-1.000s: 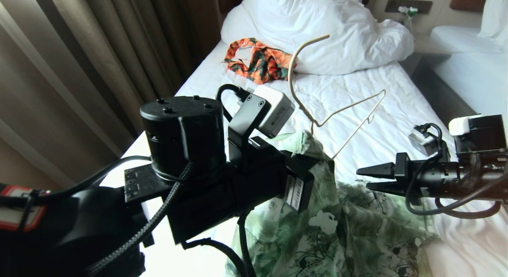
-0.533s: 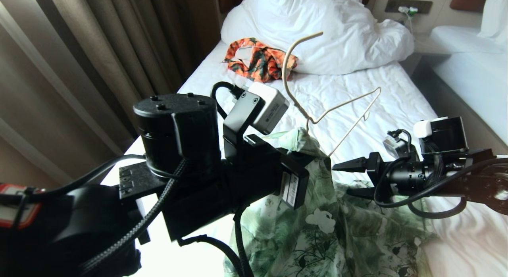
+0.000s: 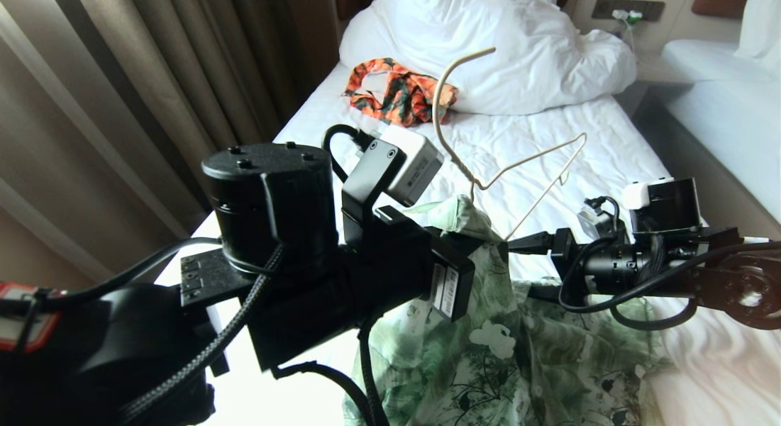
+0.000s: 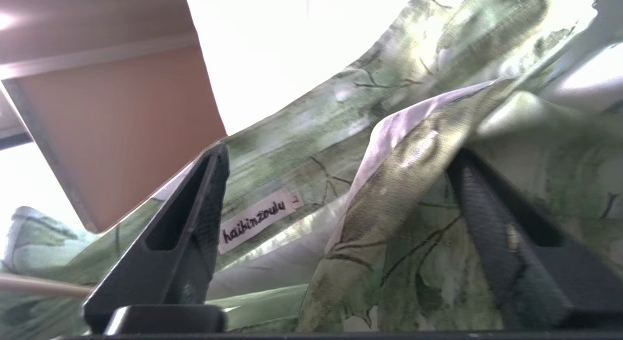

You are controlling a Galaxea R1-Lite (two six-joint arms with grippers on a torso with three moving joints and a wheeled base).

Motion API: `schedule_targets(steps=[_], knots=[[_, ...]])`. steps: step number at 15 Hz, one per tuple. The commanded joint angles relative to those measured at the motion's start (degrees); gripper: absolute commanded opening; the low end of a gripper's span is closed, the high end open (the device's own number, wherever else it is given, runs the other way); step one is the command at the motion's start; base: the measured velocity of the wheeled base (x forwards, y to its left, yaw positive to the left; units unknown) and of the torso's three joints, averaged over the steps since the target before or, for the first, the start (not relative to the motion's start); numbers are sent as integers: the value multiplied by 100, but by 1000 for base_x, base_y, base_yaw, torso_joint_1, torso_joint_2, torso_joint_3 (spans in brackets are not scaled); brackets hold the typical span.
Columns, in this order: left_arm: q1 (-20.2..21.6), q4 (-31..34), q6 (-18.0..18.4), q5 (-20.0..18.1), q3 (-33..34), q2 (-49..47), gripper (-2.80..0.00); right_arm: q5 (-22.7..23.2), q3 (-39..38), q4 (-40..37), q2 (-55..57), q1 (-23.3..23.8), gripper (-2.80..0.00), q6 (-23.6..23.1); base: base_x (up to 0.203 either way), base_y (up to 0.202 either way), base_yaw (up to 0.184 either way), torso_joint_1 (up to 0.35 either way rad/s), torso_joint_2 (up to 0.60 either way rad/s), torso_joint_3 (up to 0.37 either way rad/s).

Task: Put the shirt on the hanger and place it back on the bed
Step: Hook the other side of the shirt onto the hanger

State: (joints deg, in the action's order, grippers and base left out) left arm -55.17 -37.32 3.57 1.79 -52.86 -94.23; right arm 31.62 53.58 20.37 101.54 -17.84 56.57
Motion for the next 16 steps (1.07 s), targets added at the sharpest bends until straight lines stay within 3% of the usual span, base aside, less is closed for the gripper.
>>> schedule_targets(steps=[1, 11, 16], knots=[[-2, -21, 3, 5, -5, -16, -280, 28, -1, 164, -2, -46, -280, 165, 0, 0, 0, 0, 0, 0], [-2, -21, 3, 5, 6, 75, -280, 11, -31, 195, 202, -237, -280, 205, 0, 0, 0, 0, 0, 0], [-33, 1, -232, 230, 292, 69, -280, 48, 12, 195, -214, 433, -280, 205, 0, 0, 0, 0, 0, 0]])
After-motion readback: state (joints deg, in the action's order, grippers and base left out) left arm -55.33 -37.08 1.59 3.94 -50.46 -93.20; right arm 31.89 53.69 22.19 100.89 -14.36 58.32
